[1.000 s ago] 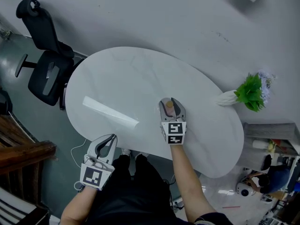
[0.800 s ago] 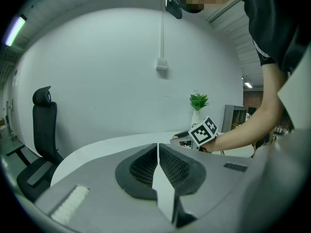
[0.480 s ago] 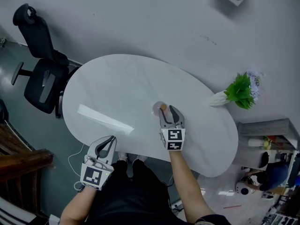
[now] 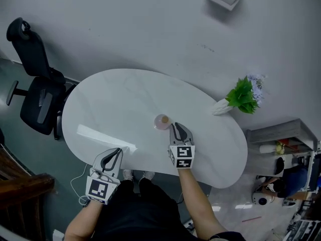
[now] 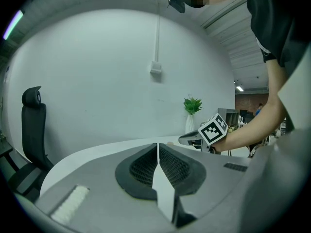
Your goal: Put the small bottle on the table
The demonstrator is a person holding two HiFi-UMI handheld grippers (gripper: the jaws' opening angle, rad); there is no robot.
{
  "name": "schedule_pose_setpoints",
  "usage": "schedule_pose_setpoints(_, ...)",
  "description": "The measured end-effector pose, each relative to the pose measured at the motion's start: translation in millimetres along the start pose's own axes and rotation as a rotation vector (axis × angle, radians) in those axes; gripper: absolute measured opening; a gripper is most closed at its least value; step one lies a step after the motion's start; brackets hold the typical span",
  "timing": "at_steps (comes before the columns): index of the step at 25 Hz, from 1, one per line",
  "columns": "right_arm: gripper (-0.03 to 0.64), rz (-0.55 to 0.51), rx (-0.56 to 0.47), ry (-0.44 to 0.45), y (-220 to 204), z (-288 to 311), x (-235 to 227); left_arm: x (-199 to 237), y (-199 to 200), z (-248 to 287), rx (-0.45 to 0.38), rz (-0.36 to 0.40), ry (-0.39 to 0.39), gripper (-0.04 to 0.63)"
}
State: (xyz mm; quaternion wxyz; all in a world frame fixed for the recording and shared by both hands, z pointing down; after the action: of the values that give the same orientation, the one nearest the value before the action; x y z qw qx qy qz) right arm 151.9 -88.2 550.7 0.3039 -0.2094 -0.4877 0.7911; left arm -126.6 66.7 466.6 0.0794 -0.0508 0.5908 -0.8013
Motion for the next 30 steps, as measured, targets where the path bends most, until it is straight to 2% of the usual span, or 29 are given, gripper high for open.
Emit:
schedule_pose_setpoints(8, 0.012, 0.056, 0.001, -0.101, -1.0, -38.9, -14.4, 4.2, 8.8, 7.5, -0.046, 0.028, -0.032, 0.014)
schedule_pose_setpoints(12, 0.008, 0.137, -0.032, -0.134, 0.1, -63.3, -26.5, 5.0, 14.0, 10.6, -0.074, 0.026, -0.04, 0.014)
schedule_pose_setpoints(17, 0.008, 0.167, -0.086, -0.169, 15.2, -89.8, -35.6, 8.5, 23.0, 13.0, -0.105, 0.029, -0.047, 0.014)
schedule_pose_setpoints(25, 0.008, 0.138, -0.186, -0.177, 57.4, -117.3, -34.1, 19.3, 30.8, 13.2, -0.128, 0.011, -0.026, 0.014)
schedule_pose_setpoints(30, 0.008, 0.066, -0.241, -0.169, 89.4, -131.1, -26.8, 28.1, 37.8, 15.6, -0.14, -0.019, -0.002, 0.014)
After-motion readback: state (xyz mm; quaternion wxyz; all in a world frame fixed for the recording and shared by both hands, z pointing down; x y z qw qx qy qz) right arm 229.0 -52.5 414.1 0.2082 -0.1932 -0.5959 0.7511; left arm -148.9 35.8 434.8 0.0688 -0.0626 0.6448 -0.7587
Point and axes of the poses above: the fingertips, and each gripper's own axes: z forward along the fingers, x to its left, y out of its top, the point moved 10 cm from there along -z, backward along the fingers, and after that the axes turned 15 degrees about y, right-handed, at the moved point
